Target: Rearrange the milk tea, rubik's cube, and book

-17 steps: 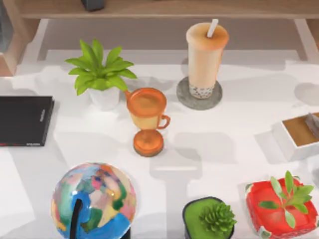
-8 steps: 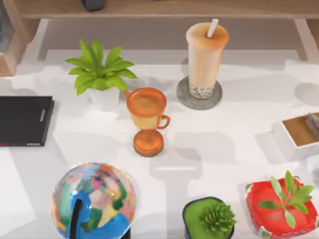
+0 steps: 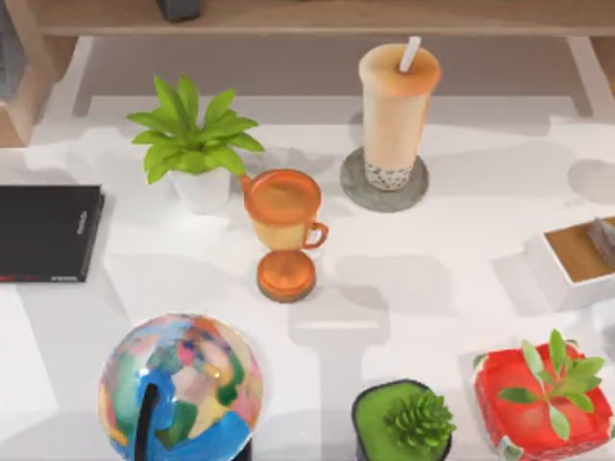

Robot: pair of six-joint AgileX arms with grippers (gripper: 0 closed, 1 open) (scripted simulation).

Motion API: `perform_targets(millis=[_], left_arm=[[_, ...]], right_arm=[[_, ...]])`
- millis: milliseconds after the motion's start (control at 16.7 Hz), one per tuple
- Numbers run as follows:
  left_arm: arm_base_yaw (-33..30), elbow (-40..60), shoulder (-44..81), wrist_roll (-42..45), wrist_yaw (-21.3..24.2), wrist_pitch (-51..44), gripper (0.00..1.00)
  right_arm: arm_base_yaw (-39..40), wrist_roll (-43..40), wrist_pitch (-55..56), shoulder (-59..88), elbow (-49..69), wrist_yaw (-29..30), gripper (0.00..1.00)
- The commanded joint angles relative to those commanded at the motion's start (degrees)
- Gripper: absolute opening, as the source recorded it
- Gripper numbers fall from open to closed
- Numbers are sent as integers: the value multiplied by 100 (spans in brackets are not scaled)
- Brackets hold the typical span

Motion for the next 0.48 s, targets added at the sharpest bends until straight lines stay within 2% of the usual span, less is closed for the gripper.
perform_targets(millis=[300, 480], left_arm=[[-7, 1124, 324, -3, 3, -659, 0], [-10, 1417, 427, -10, 3, -908, 0]], right_arm=[[0, 0, 0, 0, 0, 0, 100], [0, 0, 0, 0, 0, 0, 100]])
